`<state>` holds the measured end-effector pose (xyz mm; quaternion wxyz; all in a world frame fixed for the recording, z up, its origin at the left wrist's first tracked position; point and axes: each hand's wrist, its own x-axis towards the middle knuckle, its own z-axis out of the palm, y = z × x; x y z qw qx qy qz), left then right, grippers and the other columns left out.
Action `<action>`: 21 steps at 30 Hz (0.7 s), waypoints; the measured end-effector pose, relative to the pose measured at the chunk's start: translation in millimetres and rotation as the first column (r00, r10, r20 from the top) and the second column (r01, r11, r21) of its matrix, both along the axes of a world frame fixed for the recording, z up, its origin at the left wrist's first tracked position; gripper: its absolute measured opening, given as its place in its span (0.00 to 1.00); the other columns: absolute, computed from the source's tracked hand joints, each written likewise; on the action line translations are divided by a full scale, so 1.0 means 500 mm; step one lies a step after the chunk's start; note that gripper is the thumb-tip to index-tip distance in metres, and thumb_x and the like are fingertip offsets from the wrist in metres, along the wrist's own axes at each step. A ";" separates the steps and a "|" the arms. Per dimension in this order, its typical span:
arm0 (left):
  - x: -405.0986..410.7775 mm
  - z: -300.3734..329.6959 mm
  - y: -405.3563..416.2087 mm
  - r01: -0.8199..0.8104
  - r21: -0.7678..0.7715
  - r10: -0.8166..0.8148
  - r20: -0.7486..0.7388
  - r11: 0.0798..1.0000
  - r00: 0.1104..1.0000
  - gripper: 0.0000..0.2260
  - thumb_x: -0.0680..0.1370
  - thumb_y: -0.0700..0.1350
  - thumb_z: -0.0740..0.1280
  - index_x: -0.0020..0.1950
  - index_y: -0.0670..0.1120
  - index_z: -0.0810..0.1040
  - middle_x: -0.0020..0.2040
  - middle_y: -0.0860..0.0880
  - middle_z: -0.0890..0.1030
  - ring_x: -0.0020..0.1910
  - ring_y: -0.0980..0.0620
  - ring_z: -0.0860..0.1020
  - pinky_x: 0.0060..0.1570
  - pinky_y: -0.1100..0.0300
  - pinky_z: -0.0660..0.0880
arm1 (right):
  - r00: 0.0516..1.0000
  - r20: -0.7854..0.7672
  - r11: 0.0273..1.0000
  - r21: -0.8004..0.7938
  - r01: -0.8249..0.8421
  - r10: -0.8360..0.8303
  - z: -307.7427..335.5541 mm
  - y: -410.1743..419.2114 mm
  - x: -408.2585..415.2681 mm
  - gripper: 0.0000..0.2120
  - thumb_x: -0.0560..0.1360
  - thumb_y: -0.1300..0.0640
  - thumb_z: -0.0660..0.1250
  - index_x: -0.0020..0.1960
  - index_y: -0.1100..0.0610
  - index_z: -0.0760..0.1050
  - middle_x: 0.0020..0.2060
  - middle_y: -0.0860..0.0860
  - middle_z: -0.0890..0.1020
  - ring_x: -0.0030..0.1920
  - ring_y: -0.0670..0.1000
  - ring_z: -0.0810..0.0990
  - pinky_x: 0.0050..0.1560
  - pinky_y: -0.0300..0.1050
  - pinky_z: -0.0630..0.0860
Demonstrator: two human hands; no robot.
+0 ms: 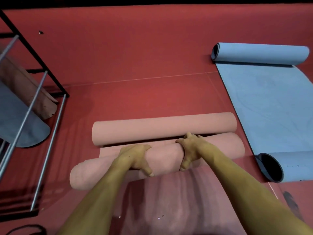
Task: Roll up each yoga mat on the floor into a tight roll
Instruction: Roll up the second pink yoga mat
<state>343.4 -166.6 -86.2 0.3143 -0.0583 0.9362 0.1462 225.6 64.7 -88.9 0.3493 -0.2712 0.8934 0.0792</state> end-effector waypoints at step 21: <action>0.009 -0.005 0.064 -0.027 -0.105 0.005 -0.205 0.994 0.979 0.47 0.55 0.71 0.79 0.66 0.54 0.66 0.62 0.50 0.72 0.62 0.45 0.71 0.59 0.46 0.72 | 0.998 -0.023 0.993 -0.112 0.047 -0.050 0.015 0.017 -0.003 0.63 0.52 0.29 0.82 0.81 0.42 0.59 0.69 0.53 0.67 0.70 0.62 0.65 0.74 0.73 0.58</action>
